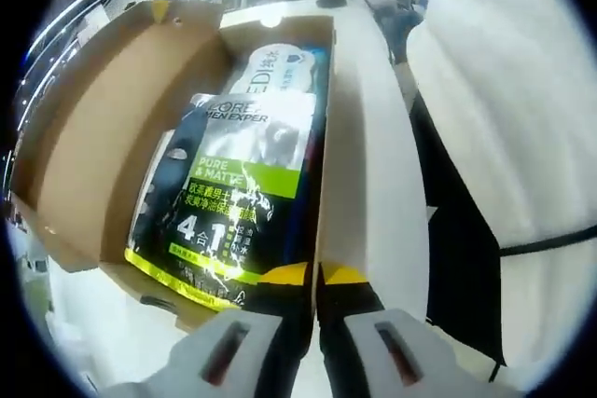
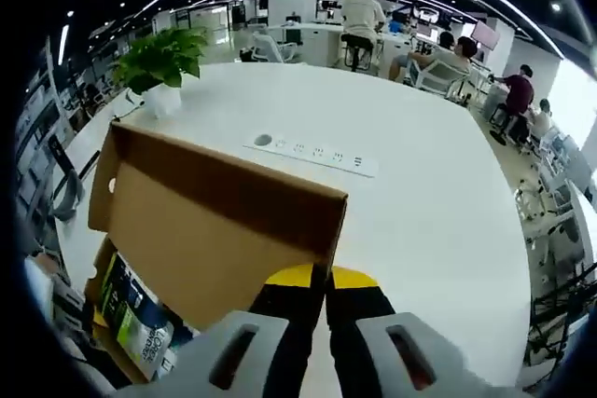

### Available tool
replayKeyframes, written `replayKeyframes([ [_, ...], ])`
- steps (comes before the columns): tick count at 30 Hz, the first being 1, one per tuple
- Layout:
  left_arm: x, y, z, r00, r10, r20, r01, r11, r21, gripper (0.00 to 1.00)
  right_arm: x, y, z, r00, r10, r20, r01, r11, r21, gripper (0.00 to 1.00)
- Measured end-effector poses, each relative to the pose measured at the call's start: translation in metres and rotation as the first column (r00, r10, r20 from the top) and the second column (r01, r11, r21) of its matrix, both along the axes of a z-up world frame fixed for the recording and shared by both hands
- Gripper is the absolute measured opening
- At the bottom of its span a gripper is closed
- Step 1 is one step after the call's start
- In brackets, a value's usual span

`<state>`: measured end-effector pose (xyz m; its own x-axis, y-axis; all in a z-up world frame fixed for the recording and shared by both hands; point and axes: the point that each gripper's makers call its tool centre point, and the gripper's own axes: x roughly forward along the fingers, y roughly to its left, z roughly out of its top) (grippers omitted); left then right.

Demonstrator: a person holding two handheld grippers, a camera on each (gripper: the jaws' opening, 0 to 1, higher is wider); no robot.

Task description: Operate the shoe box by opening the lid, removing the specified soft item, and placing it in the target area until the item is outside and the box remains undamaged.

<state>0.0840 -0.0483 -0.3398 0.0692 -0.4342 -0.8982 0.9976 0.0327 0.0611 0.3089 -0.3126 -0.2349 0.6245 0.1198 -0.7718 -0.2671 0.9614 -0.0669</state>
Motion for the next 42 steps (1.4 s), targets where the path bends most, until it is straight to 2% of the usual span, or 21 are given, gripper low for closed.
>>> replayKeyframes([
  [12, -0.001, 0.0, 0.0, 1.0, 0.013, 0.005, -0.013, 1.0, 0.0, 0.01, 0.012, 0.0, -0.026, 0.993, 0.069, -0.101, -0.073, 0.996, -0.043, 0.02],
  [16, -0.002, 0.0, 0.0, 1.0, 0.019, 0.003, -0.019, 1.0, 0.002, 0.01, 0.016, 0.001, -0.037, 0.986, 0.01, -0.166, -0.011, 1.0, -0.008, 0.01],
  [20, -0.003, 0.0, 0.0, 1.0, 0.025, -0.003, -0.025, 1.0, 0.001, 0.01, 0.018, 0.003, -0.043, 0.982, 0.027, -0.186, -0.034, 0.999, -0.036, 0.01],
  [32, -0.005, -0.001, -0.001, 1.0, 0.029, -0.005, -0.029, 1.0, -0.003, 0.01, 0.021, 0.005, -0.054, 0.976, 0.029, -0.217, -0.038, 0.999, -0.034, 0.02],
  [38, -0.005, -0.001, -0.002, 0.999, 0.032, -0.004, -0.032, 0.999, -0.001, 0.01, 0.023, 0.003, -0.066, 0.967, -0.017, -0.253, 0.014, 1.0, -0.012, 0.01],
  [42, -0.005, -0.001, -0.002, 1.0, 0.027, 0.0, -0.027, 1.0, -0.002, 0.01, 0.022, 0.003, -0.068, 0.96, -0.08, -0.268, 0.101, 0.993, 0.068, 0.0],
])
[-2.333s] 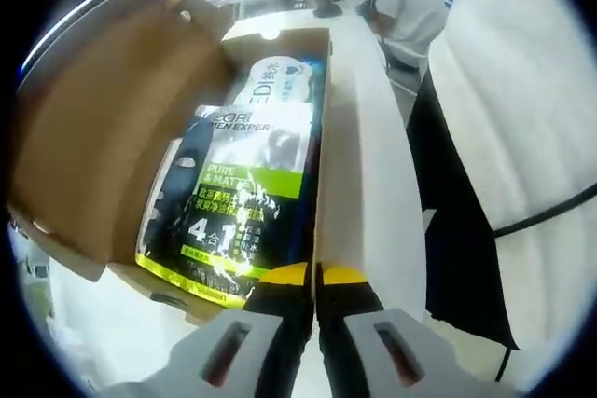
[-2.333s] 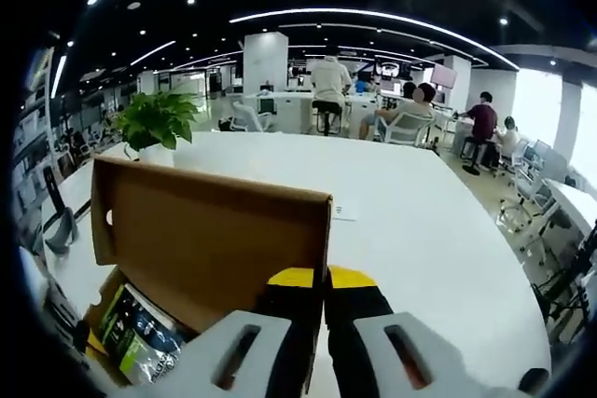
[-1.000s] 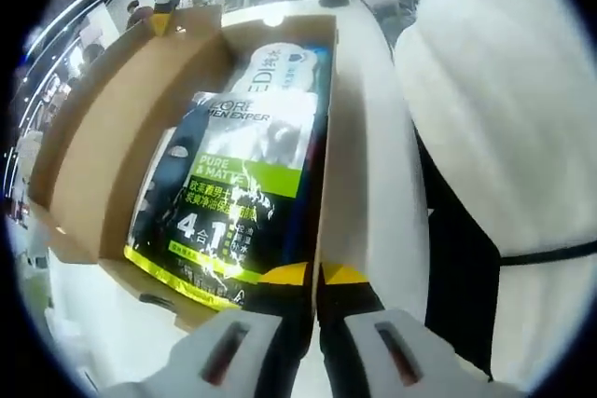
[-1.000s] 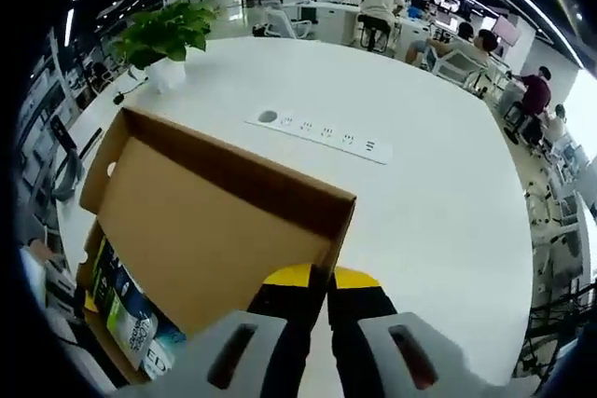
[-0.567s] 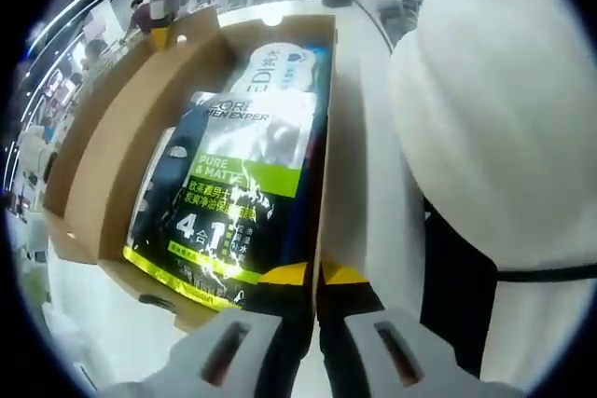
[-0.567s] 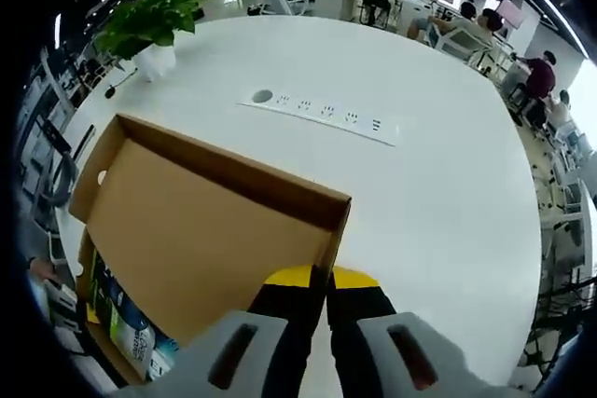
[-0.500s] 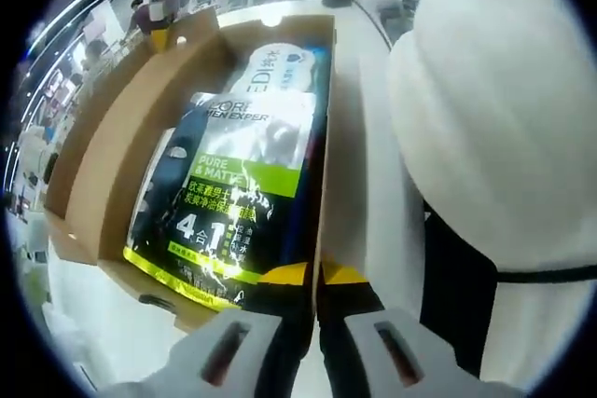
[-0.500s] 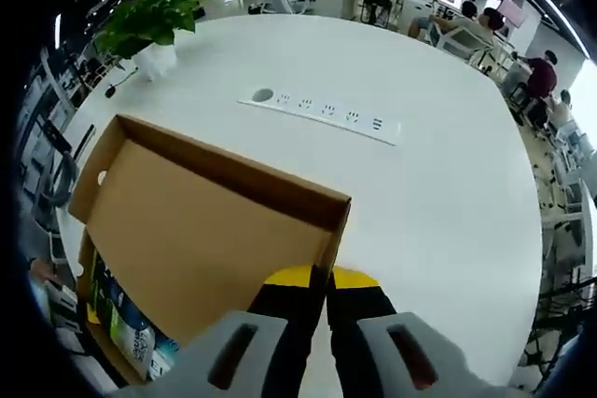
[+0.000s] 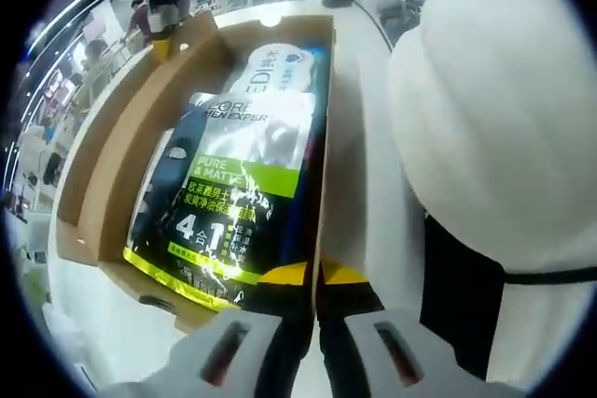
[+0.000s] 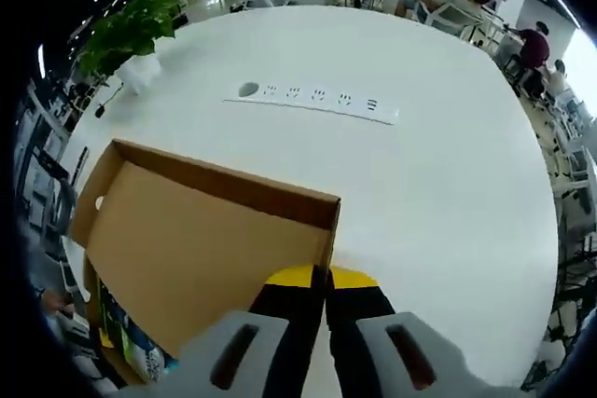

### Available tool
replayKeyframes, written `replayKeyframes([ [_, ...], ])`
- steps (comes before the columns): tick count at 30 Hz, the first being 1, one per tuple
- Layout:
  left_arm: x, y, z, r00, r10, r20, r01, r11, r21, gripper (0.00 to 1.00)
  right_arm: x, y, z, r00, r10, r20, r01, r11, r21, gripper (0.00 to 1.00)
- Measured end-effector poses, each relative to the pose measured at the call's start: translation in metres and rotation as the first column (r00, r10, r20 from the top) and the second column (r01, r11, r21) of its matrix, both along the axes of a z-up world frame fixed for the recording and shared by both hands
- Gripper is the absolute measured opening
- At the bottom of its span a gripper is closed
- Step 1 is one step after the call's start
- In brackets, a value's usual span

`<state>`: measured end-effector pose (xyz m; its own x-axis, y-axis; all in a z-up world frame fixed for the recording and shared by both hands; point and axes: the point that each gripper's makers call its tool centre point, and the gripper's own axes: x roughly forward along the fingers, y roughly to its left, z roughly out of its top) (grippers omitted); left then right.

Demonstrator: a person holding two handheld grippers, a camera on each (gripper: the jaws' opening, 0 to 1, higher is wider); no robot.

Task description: Operate the shoe box by opening the lid, removing the specified soft item, and placing it in the target area until the item is outside and the box remains undamaged.

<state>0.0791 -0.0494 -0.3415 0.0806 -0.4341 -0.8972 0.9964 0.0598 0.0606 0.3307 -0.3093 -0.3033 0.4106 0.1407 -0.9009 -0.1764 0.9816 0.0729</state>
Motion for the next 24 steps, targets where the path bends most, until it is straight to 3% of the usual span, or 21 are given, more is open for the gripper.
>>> replayKeyframes([
  [2, 0.0, 0.0, 0.0, 1.0, -0.004, -0.002, 0.004, 1.0, -0.001, 0.01, -0.002, 0.0, 0.0, 1.0, 0.012, 0.007, -0.012, 1.0, -0.012, 0.0],
  [5, 0.0, 0.0, 0.0, 1.0, -0.002, -0.001, 0.002, 1.0, 0.001, 0.01, 0.001, 0.001, -0.004, 0.995, 0.092, 0.031, -0.089, 0.992, -0.092, 0.01],
  [11, 0.0, 0.0, 0.0, 1.0, 0.0, 0.003, 0.0, 1.0, 0.003, 0.01, 0.002, -0.001, -0.015, 0.999, 0.031, 0.033, -0.029, 0.998, -0.056, 0.02],
  [20, 0.0, 0.0, -0.001, 1.0, -0.011, -0.004, 0.011, 1.0, 0.005, 0.01, 0.003, 0.002, -0.011, 0.985, 0.157, 0.07, -0.149, 0.982, -0.115, 0.05],
  [24, -0.001, 0.0, -0.001, 1.0, -0.011, 0.001, 0.011, 1.0, 0.003, 0.01, 0.001, 0.003, -0.008, 0.981, 0.175, 0.089, -0.164, 0.979, -0.121, 0.07],
])
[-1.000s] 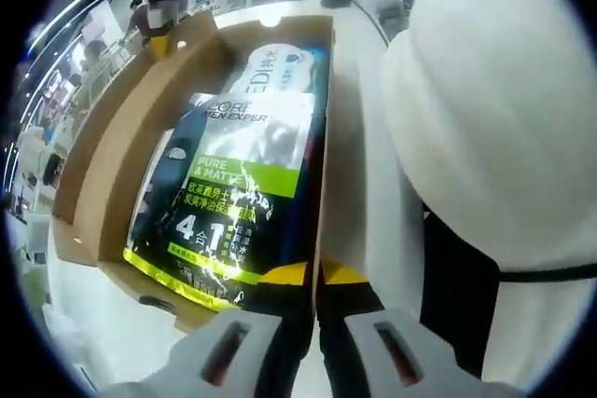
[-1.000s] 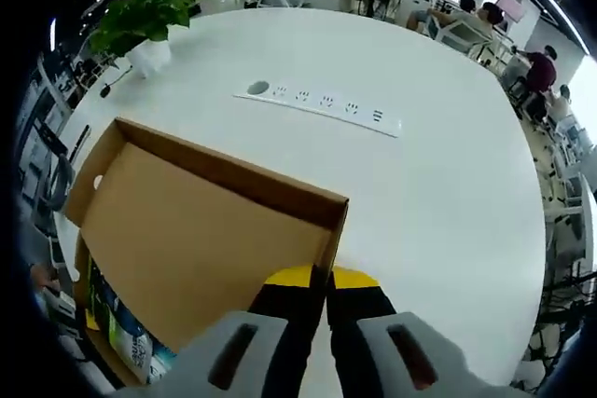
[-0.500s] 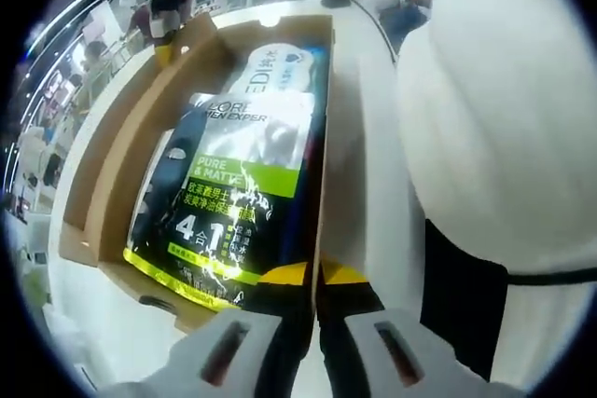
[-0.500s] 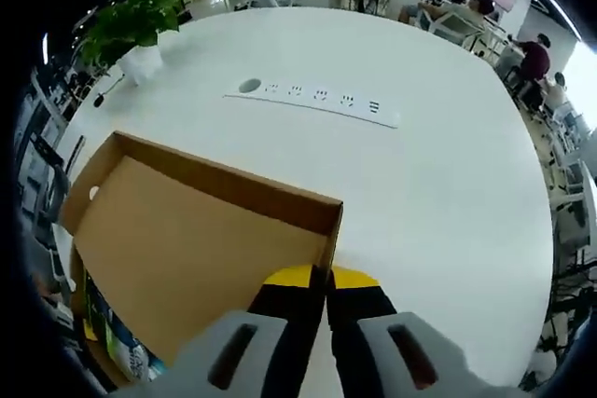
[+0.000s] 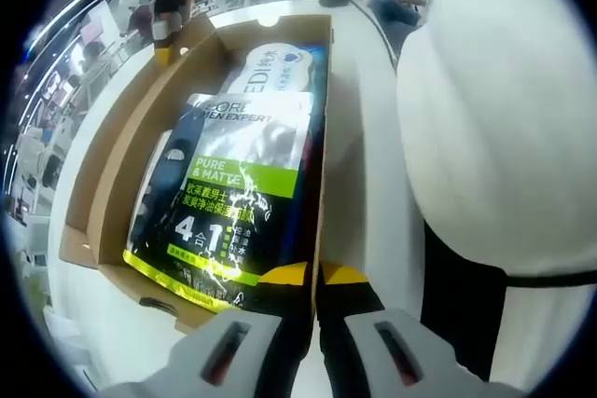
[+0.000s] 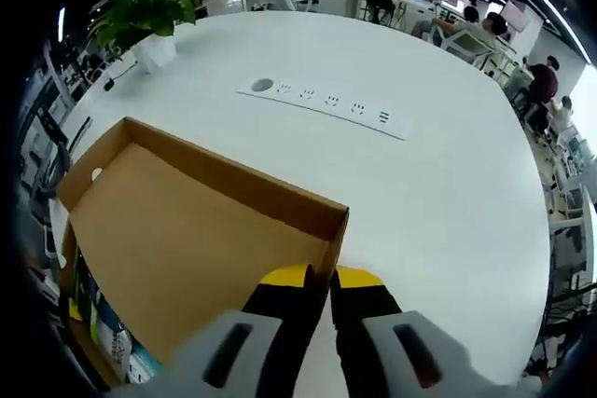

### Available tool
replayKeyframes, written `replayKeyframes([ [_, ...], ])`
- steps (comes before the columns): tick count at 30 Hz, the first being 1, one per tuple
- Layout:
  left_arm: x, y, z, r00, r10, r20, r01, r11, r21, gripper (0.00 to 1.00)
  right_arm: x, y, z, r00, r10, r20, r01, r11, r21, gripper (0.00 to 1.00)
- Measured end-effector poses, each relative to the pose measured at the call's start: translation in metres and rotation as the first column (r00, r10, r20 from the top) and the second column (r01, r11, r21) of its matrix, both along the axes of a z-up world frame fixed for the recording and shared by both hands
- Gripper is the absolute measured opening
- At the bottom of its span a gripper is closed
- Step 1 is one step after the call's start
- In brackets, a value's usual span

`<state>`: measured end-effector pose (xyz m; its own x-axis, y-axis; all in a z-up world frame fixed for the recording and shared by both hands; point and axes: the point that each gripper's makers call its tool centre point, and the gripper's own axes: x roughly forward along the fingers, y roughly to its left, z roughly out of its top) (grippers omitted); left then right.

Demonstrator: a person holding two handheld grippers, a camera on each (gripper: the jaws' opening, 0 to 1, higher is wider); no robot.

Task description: Operate the shoe box by opening the lid, removing the specified soft item, and placing it in the target area until the item is outside and the box remains undamaged.

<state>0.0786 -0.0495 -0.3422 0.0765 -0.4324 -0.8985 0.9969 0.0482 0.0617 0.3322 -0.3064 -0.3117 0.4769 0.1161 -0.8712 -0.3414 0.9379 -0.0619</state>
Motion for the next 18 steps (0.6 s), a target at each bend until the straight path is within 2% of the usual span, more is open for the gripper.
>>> replayKeyframes([
  [2, 0.0, 0.0, 0.0, 1.0, -0.001, 0.001, 0.001, 1.0, -0.001, 0.01, 0.0, 0.001, 0.005, 1.0, 0.004, 0.022, -0.004, 1.0, 0.007, 0.1],
  [4, 0.001, 0.0, 0.001, 1.0, -0.001, -0.005, 0.001, 1.0, 0.0, 0.01, 0.002, 0.006, 0.012, 0.999, -0.017, 0.038, 0.015, 0.999, 0.045, 0.12],
  [13, 0.0, 0.0, 0.001, 1.0, -0.003, 0.002, 0.003, 1.0, -0.003, 0.01, -0.003, 0.005, 0.042, 0.99, -0.047, 0.133, 0.035, 0.995, 0.089, 0.13],
  [18, 0.001, 0.0, 0.001, 1.0, -0.002, 0.002, 0.002, 1.0, -0.003, 0.01, -0.011, 0.016, 0.064, 0.979, -0.063, 0.192, 0.029, 0.984, 0.176, 0.15],
])
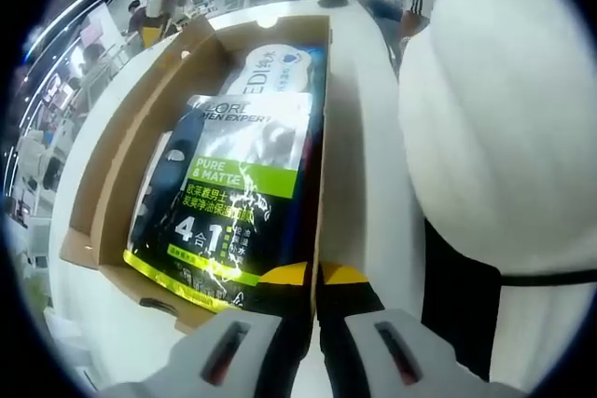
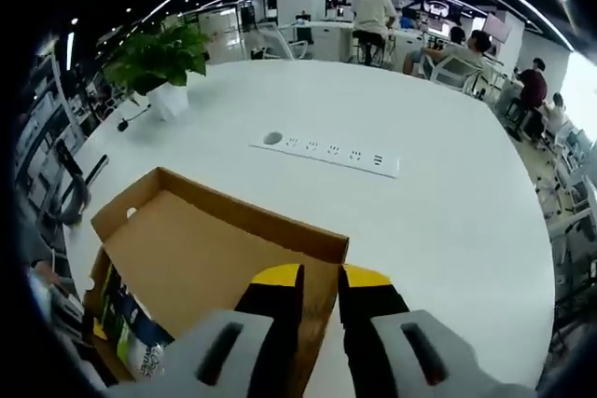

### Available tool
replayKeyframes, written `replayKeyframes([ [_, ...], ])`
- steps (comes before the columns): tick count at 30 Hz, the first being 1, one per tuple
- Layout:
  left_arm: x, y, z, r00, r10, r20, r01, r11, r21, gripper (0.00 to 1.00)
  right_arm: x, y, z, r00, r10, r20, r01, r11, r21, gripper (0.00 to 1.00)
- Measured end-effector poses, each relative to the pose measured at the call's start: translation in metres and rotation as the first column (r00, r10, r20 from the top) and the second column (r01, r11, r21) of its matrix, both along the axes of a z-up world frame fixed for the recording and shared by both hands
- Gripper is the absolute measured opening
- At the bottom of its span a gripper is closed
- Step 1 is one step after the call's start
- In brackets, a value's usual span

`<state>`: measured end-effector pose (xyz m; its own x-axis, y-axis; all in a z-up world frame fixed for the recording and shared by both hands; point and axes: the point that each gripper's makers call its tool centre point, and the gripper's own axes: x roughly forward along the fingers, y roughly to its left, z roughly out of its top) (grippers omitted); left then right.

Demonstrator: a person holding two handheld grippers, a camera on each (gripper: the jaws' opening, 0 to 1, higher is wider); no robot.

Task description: Operate the shoe box by opening the lid, removing the specified soft item, and placing it in the target area until the item is outside and the box remains undamaged.

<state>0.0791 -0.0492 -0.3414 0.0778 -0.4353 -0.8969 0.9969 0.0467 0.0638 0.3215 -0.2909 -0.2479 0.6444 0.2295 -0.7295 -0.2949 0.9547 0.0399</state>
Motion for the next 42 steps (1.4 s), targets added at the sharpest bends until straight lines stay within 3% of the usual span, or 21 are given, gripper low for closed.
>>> replayKeyframes([
  [8, 0.0, 0.0, 0.0, 1.0, 0.002, 0.001, -0.002, 1.0, 0.0, 0.01, -0.022, 0.003, 0.027, 0.997, 0.006, 0.082, -0.013, 0.996, 0.084, 0.2],
  [9, 0.0, 0.0, 0.0, 1.0, 0.002, 0.001, -0.002, 1.0, 0.0, 0.01, -0.024, 0.005, 0.03, 0.995, -0.003, 0.096, -0.008, 0.993, 0.122, 0.2],
  [11, 0.0, 0.0, 0.0, 1.0, 0.002, 0.002, -0.002, 1.0, 0.001, 0.01, -0.034, 0.023, 0.045, 0.988, 0.018, 0.151, -0.059, 0.962, 0.268, 0.23],
  [13, 0.0, 0.0, 0.0, 1.0, 0.005, 0.001, -0.005, 1.0, -0.001, 0.02, -0.048, 0.029, 0.048, 0.989, 0.042, 0.142, -0.087, 0.941, 0.328, 0.26],
  [17, 0.0, 0.0, 0.0, 1.0, -0.004, 0.001, 0.004, 1.0, -0.001, 0.01, -0.063, 0.025, 0.054, 0.989, 0.039, 0.142, -0.085, 0.938, 0.336, 0.28],
  [22, 0.0, -0.001, 0.0, 1.0, -0.001, 0.001, 0.001, 1.0, -0.001, 0.01, -0.072, 0.021, 0.074, 0.98, 0.048, 0.191, -0.112, 0.933, 0.342, 0.34],
  [27, 0.0, -0.001, 0.0, 1.0, -0.009, 0.004, 0.009, 1.0, -0.003, 0.02, -0.088, 0.02, 0.072, 0.987, 0.06, 0.146, -0.111, 0.921, 0.374, 0.39],
  [35, 0.0, -0.001, 0.0, 1.0, -0.007, -0.003, 0.007, 1.0, 0.0, 0.01, -0.108, 0.03, 0.077, 0.985, 0.06, 0.164, -0.126, 0.893, 0.431, 0.37],
  [36, 0.0, -0.001, 0.0, 1.0, -0.007, -0.002, 0.007, 1.0, 0.0, 0.01, -0.107, 0.031, 0.081, 0.984, 0.039, 0.171, -0.115, 0.88, 0.462, 0.38],
  [37, 0.0, -0.001, 0.0, 1.0, -0.007, -0.001, 0.007, 1.0, 0.0, 0.01, -0.106, 0.035, 0.087, 0.984, 0.002, 0.176, -0.096, 0.846, 0.525, 0.4],
  [41, 0.0, -0.001, 0.0, 1.0, -0.007, 0.001, 0.007, 1.0, -0.001, 0.01, -0.114, 0.035, 0.087, 0.995, -0.052, 0.086, -0.02, 0.741, 0.672, 0.39],
  [42, 0.0, -0.001, 0.0, 1.0, -0.007, 0.001, 0.007, 1.0, -0.001, 0.01, -0.114, 0.032, 0.083, 0.995, -0.069, 0.078, -0.003, 0.73, 0.683, 0.38],
])
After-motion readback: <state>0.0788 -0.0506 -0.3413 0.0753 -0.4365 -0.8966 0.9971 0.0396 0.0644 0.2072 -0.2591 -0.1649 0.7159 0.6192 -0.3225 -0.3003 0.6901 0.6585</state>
